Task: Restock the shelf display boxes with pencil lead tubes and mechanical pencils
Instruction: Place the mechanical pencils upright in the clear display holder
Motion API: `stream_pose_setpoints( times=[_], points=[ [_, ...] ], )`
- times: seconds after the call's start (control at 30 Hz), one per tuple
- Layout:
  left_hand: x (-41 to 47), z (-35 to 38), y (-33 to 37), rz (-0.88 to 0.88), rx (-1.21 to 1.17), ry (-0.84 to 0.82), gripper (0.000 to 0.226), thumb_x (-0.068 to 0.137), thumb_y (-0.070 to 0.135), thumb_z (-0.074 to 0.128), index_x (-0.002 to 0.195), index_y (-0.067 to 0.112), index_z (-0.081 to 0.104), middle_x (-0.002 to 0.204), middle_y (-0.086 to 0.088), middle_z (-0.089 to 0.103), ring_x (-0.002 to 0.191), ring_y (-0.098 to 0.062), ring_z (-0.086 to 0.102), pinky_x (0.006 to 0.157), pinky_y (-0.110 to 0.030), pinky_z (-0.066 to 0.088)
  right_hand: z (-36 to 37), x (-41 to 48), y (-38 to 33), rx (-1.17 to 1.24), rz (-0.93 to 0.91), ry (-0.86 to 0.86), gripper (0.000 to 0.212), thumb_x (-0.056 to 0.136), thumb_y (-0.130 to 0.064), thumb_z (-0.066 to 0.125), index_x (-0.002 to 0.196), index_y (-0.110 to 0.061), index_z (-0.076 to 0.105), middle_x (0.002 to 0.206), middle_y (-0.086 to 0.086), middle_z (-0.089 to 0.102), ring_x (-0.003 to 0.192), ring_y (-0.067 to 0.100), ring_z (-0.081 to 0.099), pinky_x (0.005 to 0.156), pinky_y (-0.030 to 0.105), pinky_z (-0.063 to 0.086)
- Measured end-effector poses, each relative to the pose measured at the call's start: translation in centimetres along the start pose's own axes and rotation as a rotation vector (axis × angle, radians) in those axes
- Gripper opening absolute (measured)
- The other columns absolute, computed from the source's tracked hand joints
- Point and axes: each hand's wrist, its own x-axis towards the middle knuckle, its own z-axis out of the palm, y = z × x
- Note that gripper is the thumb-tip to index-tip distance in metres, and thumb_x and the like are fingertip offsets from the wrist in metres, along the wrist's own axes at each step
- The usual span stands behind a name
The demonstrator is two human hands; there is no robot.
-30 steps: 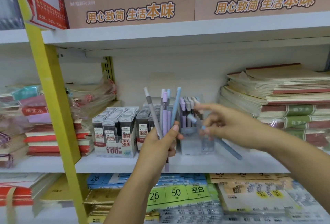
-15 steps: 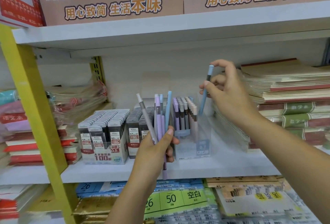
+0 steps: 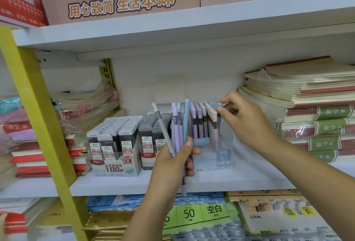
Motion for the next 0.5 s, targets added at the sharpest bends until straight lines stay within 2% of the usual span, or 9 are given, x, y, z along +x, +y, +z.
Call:
stream_pose_setpoints(
  times=[0.1,0.2,0.3,0.43,0.5],
  points=[
    [-0.1,0.1,0.0,-0.014,0.014,0.001,0.029,0.096,0.04,0.061,0.085,0.022,0.082,0.055,0.003,0.055,0.05,-0.011,0.052,0.055,-0.024,0.047,-0.2,0.6,0.0,-0.039,0.007,-0.024,0.004,0.092,-0.03,0.061,0.093,-0.027,0.059,0.081,-0.012,0.065,0.079,0.006,0.059,0.065,0.024,0.044],
    [-0.1,0.1,0.0,-0.014,0.033,0.003,0.031,0.096,0.042,0.06,0.086,0.024,0.082,0.054,0.003,0.052,0.05,-0.012,0.05,0.056,-0.029,0.044,-0.2,1.5,0.1,-0.13,-0.003,-0.068,0.008,0.093,-0.028,0.06,0.094,-0.022,0.065,0.083,-0.011,0.064,0.09,0.015,0.054,0.071,0.029,0.04],
    [0.0,0.1,-0.1,-0.008,0.032,-0.004,0.03,0.096,0.043,0.06,0.085,0.026,0.082,0.056,0.002,0.053,0.05,-0.011,0.05,0.055,-0.028,0.044,0.3,2.1,0.6,-0.228,0.001,-0.129,0.013,0.095,-0.026,0.058,0.101,-0.021,0.068,0.093,-0.001,0.063,0.101,0.018,0.047,0.075,0.027,0.034],
    [-0.1,0.0,0.0,0.0,0.015,-0.015,0.024,0.097,0.04,0.06,0.085,0.034,0.081,0.077,-0.017,0.064,0.052,-0.01,0.051,0.06,-0.034,0.044,0.7,2.6,0.6,-0.253,0.042,-0.145,0.02,0.096,-0.02,0.057,0.112,-0.022,0.069,0.097,0.002,0.055,0.108,0.022,0.044,0.081,0.023,0.03],
    [-0.2,-0.2,0.1,-0.006,0.0,-0.026,0.022,0.097,0.038,0.061,0.085,0.039,0.08,0.093,-0.029,0.067,0.053,-0.009,0.052,0.059,-0.031,0.046,0.4,2.4,0.3,-0.252,0.047,-0.14,0.029,0.098,-0.017,0.053,0.124,-0.02,0.064,0.099,0.0,0.05,0.108,0.021,0.046,0.084,0.022,0.031]
  ],
)
